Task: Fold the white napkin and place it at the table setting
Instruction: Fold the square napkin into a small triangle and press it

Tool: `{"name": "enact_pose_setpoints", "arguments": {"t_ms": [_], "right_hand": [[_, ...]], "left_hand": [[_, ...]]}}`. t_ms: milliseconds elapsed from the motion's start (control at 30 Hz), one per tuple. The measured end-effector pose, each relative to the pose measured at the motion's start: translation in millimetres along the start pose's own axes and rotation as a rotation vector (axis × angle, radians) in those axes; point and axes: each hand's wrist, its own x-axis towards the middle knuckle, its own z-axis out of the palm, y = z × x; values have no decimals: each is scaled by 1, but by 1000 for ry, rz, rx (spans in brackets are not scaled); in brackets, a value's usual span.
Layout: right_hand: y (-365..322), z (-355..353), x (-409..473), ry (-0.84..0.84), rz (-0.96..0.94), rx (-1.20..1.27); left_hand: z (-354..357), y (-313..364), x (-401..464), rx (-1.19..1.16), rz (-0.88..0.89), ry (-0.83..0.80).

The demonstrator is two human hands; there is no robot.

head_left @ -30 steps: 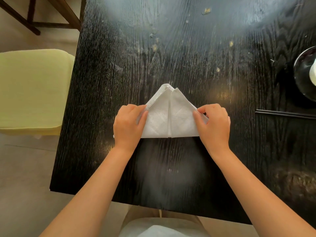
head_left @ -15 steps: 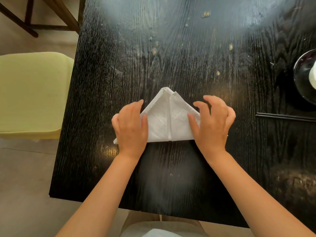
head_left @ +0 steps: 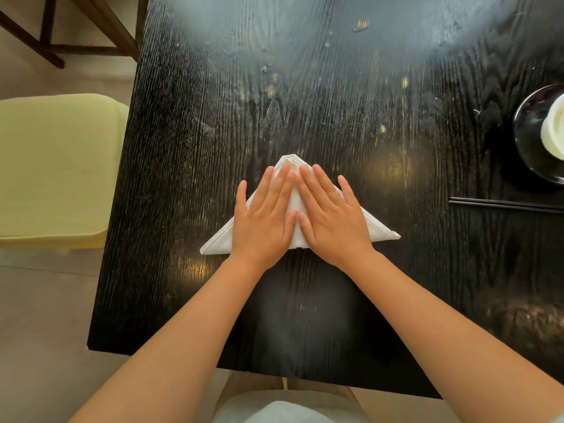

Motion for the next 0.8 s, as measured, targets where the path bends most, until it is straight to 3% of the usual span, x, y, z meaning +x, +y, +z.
{"name": "enact_pose_setpoints", "arguments": {"t_ms": [467,600,700,800], "right_hand": [[43,-11,-58,-4,230,-71],[32,-13,-69,152,395,41],[22,-16,-78,292,493,46],[21,-22,-74,267,602,36]], "left_hand": [[0,-47,-69,-5,-111,-40],[-2,-35,-70,-5,-182,23],[-6,-6,-69,-69,-90,97],[-6,31,-55,-94,26,74]]}}
